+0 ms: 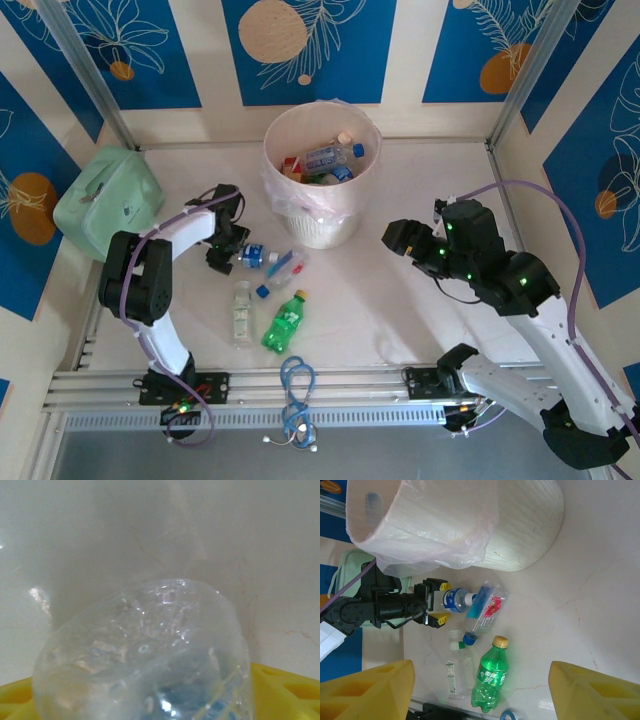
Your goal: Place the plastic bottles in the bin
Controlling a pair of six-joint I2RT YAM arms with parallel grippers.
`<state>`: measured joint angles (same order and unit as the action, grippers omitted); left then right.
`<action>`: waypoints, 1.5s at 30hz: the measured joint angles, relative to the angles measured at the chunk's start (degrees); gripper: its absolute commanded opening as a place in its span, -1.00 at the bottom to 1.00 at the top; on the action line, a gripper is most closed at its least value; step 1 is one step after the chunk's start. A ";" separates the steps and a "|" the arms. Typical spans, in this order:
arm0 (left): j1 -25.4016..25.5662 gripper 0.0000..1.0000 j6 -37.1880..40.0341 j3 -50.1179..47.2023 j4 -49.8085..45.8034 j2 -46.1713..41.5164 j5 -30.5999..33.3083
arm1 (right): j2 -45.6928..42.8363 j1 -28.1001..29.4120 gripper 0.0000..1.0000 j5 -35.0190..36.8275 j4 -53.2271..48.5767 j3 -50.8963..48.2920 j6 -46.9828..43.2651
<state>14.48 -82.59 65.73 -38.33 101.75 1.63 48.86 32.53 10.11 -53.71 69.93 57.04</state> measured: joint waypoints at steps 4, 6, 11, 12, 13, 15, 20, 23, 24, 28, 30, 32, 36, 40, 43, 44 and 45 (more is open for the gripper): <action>-0.26 0.41 1.33 0.02 0.55 0.00 -0.13 | 0.00 0.00 0.40 -0.02 -0.02 0.07 0.00; -0.44 0.37 2.01 0.02 0.66 0.00 -0.11 | -0.02 0.00 0.39 -0.02 -0.15 0.11 0.00; -0.59 0.32 4.39 1.66 0.11 -0.52 0.39 | -0.02 0.44 0.38 -0.66 -0.17 0.46 -0.28; -0.61 0.31 5.05 2.14 0.02 -1.09 0.59 | -0.02 0.85 0.38 -0.98 0.11 0.46 -0.46; -0.61 0.31 5.86 2.71 -0.04 -2.10 0.79 | 0.02 1.57 0.37 -1.42 0.61 0.46 -0.68; -0.70 0.30 7.56 3.72 0.00 -5.05 1.11 | 0.28 3.48 0.36 -2.25 2.01 0.46 -1.20; -1.14 0.28 11.50 5.29 1.60 -15.96 0.61 | 3.50 11.28 0.33 -3.15 7.04 0.92 -3.17; -1.31 0.26 13.40 5.27 3.37 -22.67 -1.86 | 7.15 15.15 0.30 -3.63 10.19 1.86 -4.46; -1.33 0.25 13.75 5.22 3.89 -24.24 -2.91 | 8.20 16.09 0.29 -3.74 10.88 2.34 -4.76; -1.36 0.23 14.64 3.80 6.88 -30.18 -9.27 | 12.41 18.73 0.26 -4.33 13.33 5.09 -6.12; -1.36 0.22 14.84 2.91 7.93 -32.24 -12.46 | 13.81 19.04 0.25 -4.57 14.43 6.47 -6.38; -1.33 0.21 15.13 2.62 8.76 -33.83 -15.76 | 14.95 19.10 0.24 -4.92 16.02 7.52 -6.67; -0.46 0.21 15.45 2.69 10.27 -35.85 -21.22 | 17.35 19.08 0.23 -6.47 18.45 9.38 -6.71; 1.90 0.22 15.43 3.39 12.44 -36.76 -24.55 | 20.57 19.04 0.22 -8.46 20.63 11.74 -6.73; 3.89 0.21 15.10 3.54 14.80 -37.16 -26.60 | 22.08 18.99 0.23 -9.79 21.90 12.50 -6.73; 4.50 0.21 14.88 3.54 15.78 -37.16 -27.26 | 22.49 18.99 0.23 -10.23 22.25 12.68 -6.73; 4.98 0.21 14.56 3.54 16.61 -37.16 -27.82 | 22.73 18.99 0.23 -10.45 22.34 12.85 -6.73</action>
<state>19.46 -68.03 69.28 -21.71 64.60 -26.20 71.59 51.53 -0.34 -31.38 82.78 50.30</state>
